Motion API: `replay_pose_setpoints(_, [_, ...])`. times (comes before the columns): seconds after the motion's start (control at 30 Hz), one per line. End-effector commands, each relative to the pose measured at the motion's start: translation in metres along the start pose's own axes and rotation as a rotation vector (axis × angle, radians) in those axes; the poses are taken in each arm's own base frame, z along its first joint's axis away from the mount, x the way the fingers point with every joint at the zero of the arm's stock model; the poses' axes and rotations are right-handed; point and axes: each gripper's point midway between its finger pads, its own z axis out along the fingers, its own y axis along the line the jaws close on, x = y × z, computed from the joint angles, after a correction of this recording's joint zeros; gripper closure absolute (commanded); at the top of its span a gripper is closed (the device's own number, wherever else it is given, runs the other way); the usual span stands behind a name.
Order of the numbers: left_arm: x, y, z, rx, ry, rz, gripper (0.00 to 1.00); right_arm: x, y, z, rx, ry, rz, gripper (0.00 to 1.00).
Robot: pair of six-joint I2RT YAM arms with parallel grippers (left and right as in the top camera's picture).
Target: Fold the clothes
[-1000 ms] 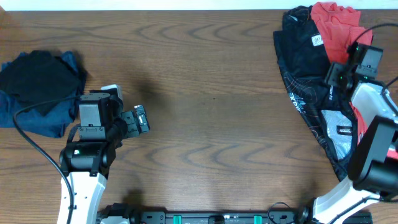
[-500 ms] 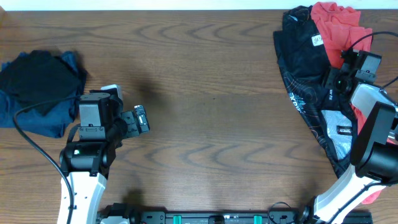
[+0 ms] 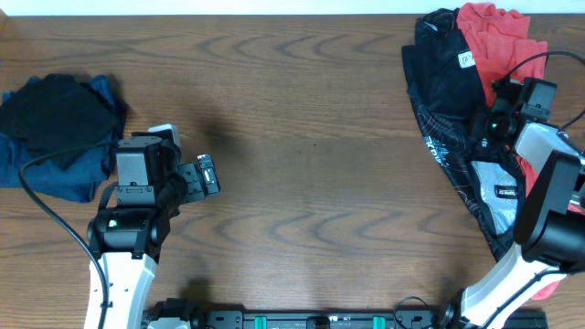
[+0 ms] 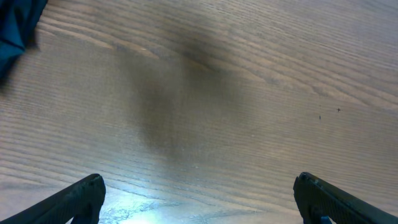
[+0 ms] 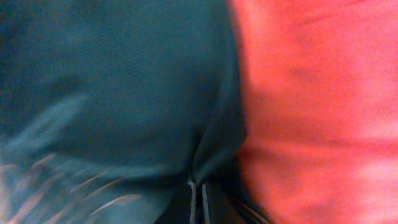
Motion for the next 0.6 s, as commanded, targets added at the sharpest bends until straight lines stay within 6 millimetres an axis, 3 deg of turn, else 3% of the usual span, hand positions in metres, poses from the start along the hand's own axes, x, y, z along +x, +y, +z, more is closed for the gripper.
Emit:
replay_pose_setpoints(0.0, [-0.005, -0.002, -0.003, 0.009, -0.014, -0.01, 0.02, -0.029, 0.097, -0.046, -0.254, -0.082, -0.134, 0.98])
replay_pose_setpoints(0.1, [-0.005, -0.002, -0.003, 0.009, -0.014, -0.01, 0.02, -0.013, 0.183, -0.076, -0.399, -0.046, -0.233, 0.98])
replay_pose_setpoints(0.23, [-0.005, -0.002, -0.003, 0.009, -0.014, -0.01, 0.02, 0.04, 0.288, -0.093, -0.505, 0.034, -0.446, 0.98])
replay_pose_setpoints(0.3, [-0.005, -0.002, -0.003, 0.009, -0.014, -0.01, 0.02, 0.061, 0.313, -0.088, -0.454, 0.048, -0.532, 0.89])
replay_pose_setpoints(0.33, [-0.005, -0.002, -0.003, 0.009, -0.013, -0.01, 0.02, 0.069, 0.32, -0.085, -0.41, 0.047, -0.571, 0.78])
replay_pose_setpoints(0.37, [-0.005, -0.002, -0.003, 0.009, -0.013, -0.01, 0.02, 0.077, 0.326, -0.08, -0.331, 0.036, -0.62, 0.61])
replay_pose_setpoints(0.47, [-0.005, -0.002, -0.003, 0.01, -0.012, -0.01, 0.02, 0.074, 0.318, -0.076, -0.142, -0.018, -0.617, 0.36])
replay_pose_setpoints(0.57, [-0.004, -0.005, -0.003, 0.023, -0.009, -0.01, 0.02, 0.055, 0.293, -0.077, 0.021, -0.077, -0.536, 0.3])
